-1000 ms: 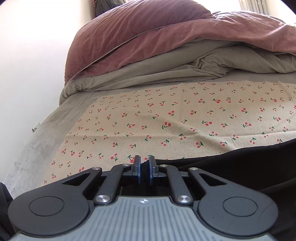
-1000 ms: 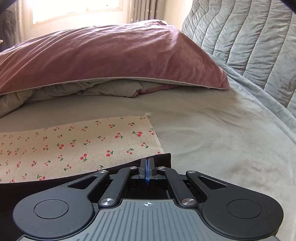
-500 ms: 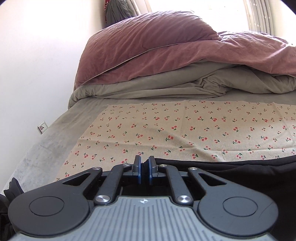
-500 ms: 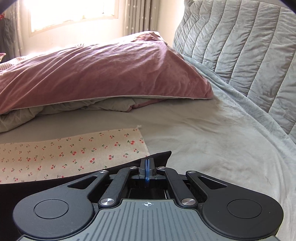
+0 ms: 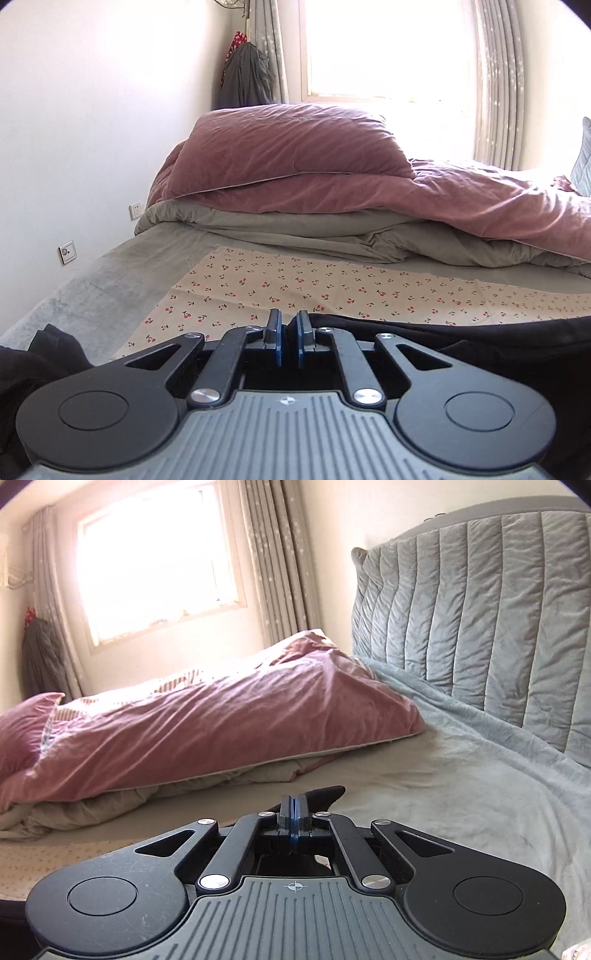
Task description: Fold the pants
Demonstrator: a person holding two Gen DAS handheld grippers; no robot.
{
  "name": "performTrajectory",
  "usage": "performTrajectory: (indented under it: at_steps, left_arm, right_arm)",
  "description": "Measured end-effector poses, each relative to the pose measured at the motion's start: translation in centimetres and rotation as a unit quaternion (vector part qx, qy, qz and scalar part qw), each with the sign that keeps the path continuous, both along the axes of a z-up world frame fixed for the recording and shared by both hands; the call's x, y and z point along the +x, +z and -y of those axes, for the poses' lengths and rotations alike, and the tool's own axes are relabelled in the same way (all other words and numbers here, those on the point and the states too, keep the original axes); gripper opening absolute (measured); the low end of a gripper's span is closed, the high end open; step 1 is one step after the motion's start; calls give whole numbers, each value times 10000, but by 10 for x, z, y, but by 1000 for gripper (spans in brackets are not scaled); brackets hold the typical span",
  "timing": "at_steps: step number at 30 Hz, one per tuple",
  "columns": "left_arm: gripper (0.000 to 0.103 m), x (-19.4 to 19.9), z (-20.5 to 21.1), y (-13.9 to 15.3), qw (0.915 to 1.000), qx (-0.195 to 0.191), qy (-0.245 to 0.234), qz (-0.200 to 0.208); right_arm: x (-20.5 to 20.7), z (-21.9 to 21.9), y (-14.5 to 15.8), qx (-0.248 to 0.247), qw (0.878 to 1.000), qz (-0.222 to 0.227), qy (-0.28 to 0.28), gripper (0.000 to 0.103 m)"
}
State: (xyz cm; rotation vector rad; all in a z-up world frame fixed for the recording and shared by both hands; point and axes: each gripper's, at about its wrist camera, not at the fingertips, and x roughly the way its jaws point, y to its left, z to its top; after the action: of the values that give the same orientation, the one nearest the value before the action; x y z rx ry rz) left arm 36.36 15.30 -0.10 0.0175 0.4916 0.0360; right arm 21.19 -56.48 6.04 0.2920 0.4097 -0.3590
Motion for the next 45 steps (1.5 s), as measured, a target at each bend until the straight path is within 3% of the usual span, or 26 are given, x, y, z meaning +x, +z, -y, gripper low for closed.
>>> performTrajectory:
  at_steps: [3, 6, 8, 10, 11, 12, 14, 16, 17, 20, 22, 24, 26, 27, 30, 34, 35, 36, 38, 42, 43, 44, 45]
  left_arm:
    - [12, -58, -23, -14, 9994, -187, -300, 19]
    - [12, -101, -29, -53, 9978, 232, -481, -385]
    - [10, -120, -26, -81, 9932, 791, -531, -667]
    - [6, -130, -26, -104, 9878, 1200, -353, -924]
    - [7, -132, -34, -115, 9857, 1228, -198, -1135]
    - [8, -135, -42, -120, 9863, 1106, -90, -1218]
    - [31, -144, -62, -121, 9895, 638, 106, -1293]
    - [45, -159, -75, -110, 9931, 138, 254, -1138]
    - [55, -164, -78, -105, 9941, -49, 280, -1049]
    - [65, -181, -81, -89, 9936, -695, 361, -820]
    - [70, -183, -77, -85, 9912, -989, 332, -816]
    - [80, -179, -71, -88, 9885, -1176, 415, -854]
    - [100, -174, -67, -95, 9851, -1331, 535, -950]
    - [101, -170, -66, -101, 9825, -1435, 627, -1008]
    - [101, -161, -69, -116, 9735, -1787, 906, -1105]
    - [101, -156, -69, -123, 9626, -2211, 1170, -1043]
    - [100, -154, -66, -124, 9624, -2181, 1225, -1054]
    - [99, -152, -64, -124, 9626, -2138, 1277, -1061]
    - [85, -147, -61, -124, 9632, -2067, 1351, -1064]
    - [59, -131, -60, -128, 9617, -2037, 1410, -1173]
    - [40, -126, -59, -130, 9616, -1920, 1491, -1271]
    - [29, -123, -59, -132, 9617, -1829, 1524, -1355]
    - [28, -121, -60, -133, 9614, -1792, 1550, -1398]
  right_arm:
    - [-93, 11, -27, 296, 9995, -62, -112, 0]
    - [-161, 11, -86, 595, 9962, -617, -156, 0]
    - [-188, 4, -128, 692, 9919, -1050, -198, 0]
    - [-210, 2, -159, 767, 9878, -1316, -333, 0]
    - [-220, 3, -170, 883, 9859, -1360, -407, 0]
    - [-227, 4, -177, 944, 9848, -1383, -455, 0]
    - [-238, 2, -182, 1041, 9841, -1374, -425, 0]
    - [-243, -4, -177, 1167, 9841, -1285, -380, 0]
    - [-244, -6, -174, 1291, 9837, -1207, -323, 5]
    - [-245, -8, -171, 1806, 9772, -1076, -295, 13]
    - [-240, -11, -177, 2281, 9669, -1108, -295, 28]
    - [-235, -15, -186, 2500, 9604, -1166, -378, 50]
    - [-232, -16, -193, 2668, 9561, -1110, -479, 50]
    - [-232, -14, -197, 2813, 9518, -1084, -566, 52]
    - [-230, -7, -205, 3109, 9406, -1062, -862, 52]
    - [-222, 0, -208, 3182, 9359, -1054, -1079, 51]
    - [-218, 0, -209, 3154, 9363, -1084, -1098, 47]
    - [-215, -1, -208, 3050, 9385, -1153, -1133, 32]
    - [-209, -2, -211, 2868, 9411, -1302, -1232, 6]
    - [-207, -5, -214, 2822, 9434, -1175, -1284, 4]
    - [-205, -6, -213, 2753, 9453, -1177, -1291, 3]
    - [-203, -8, -212, 2702, 9469, -1170, -1292, 3]
    - [-203, -9, -210, 2664, 9483, -1156, -1279, 3]
